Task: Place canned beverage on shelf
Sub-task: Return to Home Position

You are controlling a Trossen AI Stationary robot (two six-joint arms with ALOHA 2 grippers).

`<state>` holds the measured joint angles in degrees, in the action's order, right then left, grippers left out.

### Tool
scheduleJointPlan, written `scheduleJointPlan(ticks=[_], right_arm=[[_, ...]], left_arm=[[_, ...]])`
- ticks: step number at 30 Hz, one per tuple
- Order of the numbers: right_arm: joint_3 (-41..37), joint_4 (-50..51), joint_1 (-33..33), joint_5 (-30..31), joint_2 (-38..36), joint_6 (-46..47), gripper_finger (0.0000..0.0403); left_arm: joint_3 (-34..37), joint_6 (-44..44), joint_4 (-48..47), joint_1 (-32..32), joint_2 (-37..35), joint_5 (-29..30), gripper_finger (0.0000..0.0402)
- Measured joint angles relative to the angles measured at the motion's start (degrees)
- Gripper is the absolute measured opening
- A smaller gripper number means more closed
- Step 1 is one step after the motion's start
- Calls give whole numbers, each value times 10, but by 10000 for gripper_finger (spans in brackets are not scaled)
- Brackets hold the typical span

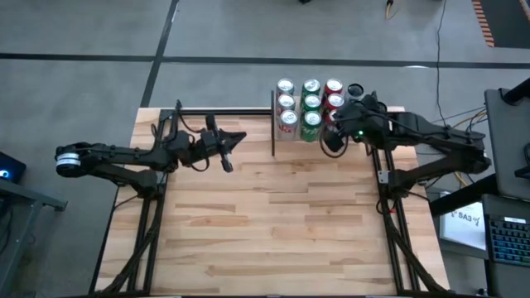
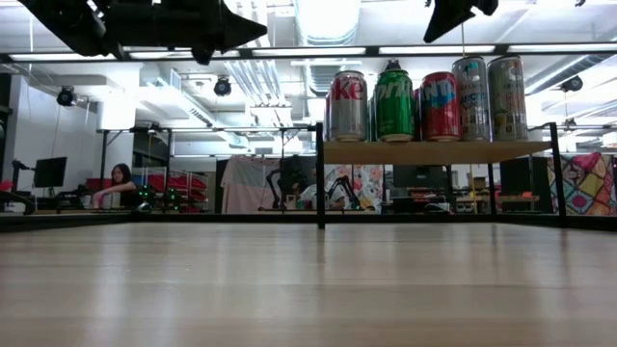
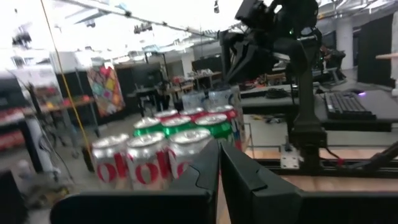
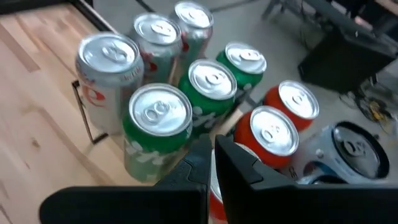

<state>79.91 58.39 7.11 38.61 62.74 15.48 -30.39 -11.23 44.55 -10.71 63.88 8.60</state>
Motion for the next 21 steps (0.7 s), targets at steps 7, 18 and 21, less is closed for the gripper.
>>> scheduleJointPlan(ticks=[7,18,21], right_arm=[[-83,-130,0,-31,-50,-63,12],[-191,-250,-30,-46,-125,-96,12],[-219,-270,-42,-46,-148,-108,12]], left_arm=[[0,73,-31,0,1,-1,0],[0,143,-29,3,71,-1,0],[0,154,-13,7,96,-1,0]])
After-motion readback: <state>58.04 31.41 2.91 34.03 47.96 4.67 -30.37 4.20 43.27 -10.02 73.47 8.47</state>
